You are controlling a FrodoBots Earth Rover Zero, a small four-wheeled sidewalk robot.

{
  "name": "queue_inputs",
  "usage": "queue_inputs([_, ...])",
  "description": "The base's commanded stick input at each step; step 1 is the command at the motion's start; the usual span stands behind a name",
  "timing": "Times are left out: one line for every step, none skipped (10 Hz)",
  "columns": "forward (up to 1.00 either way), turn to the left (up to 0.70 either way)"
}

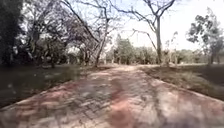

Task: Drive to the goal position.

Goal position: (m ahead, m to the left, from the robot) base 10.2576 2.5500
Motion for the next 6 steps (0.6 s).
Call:
queue_inputs([0.85, 0.0])
queue_inputs([0.85, 0.0])
queue_inputs([0.85, 0.0])
queue_inputs([0.85, 0.0])
queue_inputs([0.85, -0.34])
queue_inputs([0.85, -0.34])
